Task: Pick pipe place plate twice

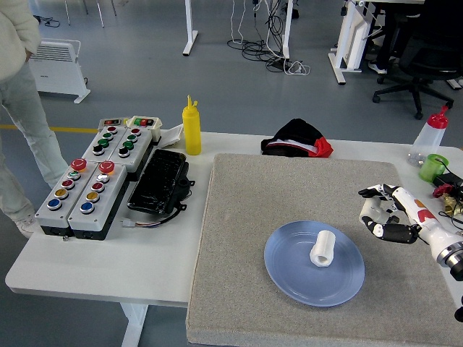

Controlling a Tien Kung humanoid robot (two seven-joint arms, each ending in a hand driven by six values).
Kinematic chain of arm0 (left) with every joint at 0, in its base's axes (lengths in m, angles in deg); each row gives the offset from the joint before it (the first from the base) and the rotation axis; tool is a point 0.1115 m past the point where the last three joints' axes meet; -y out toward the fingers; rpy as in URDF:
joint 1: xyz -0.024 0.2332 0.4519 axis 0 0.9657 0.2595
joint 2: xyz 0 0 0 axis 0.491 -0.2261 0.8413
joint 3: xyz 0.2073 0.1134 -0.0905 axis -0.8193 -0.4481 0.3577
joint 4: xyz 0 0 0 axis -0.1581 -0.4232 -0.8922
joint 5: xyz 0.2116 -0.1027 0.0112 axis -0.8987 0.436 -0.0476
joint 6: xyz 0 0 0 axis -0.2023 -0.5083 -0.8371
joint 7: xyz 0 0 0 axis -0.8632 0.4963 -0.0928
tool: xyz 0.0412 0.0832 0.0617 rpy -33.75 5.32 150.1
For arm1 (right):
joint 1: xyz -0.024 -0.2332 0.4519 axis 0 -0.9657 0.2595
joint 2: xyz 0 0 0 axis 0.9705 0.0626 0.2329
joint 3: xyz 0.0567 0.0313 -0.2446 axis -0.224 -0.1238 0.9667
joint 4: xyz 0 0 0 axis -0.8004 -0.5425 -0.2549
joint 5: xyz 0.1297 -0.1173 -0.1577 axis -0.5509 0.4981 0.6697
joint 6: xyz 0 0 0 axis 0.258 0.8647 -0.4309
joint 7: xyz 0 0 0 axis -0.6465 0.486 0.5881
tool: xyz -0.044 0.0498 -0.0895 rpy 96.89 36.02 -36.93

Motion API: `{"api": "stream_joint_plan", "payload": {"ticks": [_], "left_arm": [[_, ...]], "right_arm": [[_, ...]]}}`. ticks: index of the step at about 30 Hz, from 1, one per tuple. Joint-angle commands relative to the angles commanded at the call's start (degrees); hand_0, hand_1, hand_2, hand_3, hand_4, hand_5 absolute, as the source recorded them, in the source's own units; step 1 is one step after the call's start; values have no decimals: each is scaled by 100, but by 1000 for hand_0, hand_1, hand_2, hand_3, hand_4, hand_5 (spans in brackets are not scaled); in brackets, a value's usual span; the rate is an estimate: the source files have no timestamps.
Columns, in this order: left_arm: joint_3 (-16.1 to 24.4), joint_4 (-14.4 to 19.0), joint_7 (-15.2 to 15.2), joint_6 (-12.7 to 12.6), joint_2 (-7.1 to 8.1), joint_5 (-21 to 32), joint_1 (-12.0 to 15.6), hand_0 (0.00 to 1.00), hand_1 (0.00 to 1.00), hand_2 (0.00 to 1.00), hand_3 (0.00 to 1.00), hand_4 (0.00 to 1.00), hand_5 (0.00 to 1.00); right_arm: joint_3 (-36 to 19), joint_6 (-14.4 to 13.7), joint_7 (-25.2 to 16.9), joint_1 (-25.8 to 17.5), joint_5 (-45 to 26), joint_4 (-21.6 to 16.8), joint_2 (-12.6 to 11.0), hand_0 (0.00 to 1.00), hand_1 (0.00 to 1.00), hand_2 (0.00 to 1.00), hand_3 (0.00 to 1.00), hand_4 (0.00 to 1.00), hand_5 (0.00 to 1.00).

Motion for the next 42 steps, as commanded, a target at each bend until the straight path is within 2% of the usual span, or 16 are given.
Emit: {"api": "stream_joint_plan", "payload": {"ticks": [8,11,12,17,18,23,24,29,30,34,42], "left_arm": [[4,1,-1,0,-2,-3,8,590,573,605,596,484,998],[-3,0,-8,1,-3,8,17,590,573,605,596,484,998],[-2,1,-7,1,-4,4,21,590,573,605,595,485,998],[0,0,-3,8,0,-11,27,590,573,605,595,485,998],[1,-1,-2,6,0,-16,29,590,573,604,594,485,998],[8,0,-3,2,3,-25,39,590,573,604,594,485,998],[9,0,-2,0,2,-27,41,590,573,604,594,485,998],[13,5,8,-6,-3,-36,61,590,573,604,594,485,998],[12,5,9,-7,-3,-35,62,590,573,603,593,484,998],[31,9,18,-10,-11,-55,77,590,573,603,593,484,998],[28,8,18,-14,-20,-50,94,589,572,603,592,484,998]], "right_arm": [[579,187,197,46,190,-953,-30,358,478,574,671,456,39],[761,251,235,74,247,-1126,-34,358,478,574,671,456,39],[866,312,274,96,308,-1178,-39,553,606,656,748,488,52],[1073,377,354,145,462,-1172,-13,553,606,656,748,488,52],[1109,437,427,148,511,-1162,7,863,823,967,913,572,92],[1163,502,470,146,709,-1154,-8,863,823,967,913,572,92],[1163,499,462,146,738,-1153,-9,972,906,998,971,666,138],[1150,520,517,158,913,-1165,3,972,906,998,971,666,138],[1150,525,524,158,924,-1166,2,998,932,998,998,718,132],[1122,560,534,124,960,-1199,-22,998,932,998,998,718,132],[907,406,412,77,811,-1239,-14,998,928,998,998,709,139]]}}
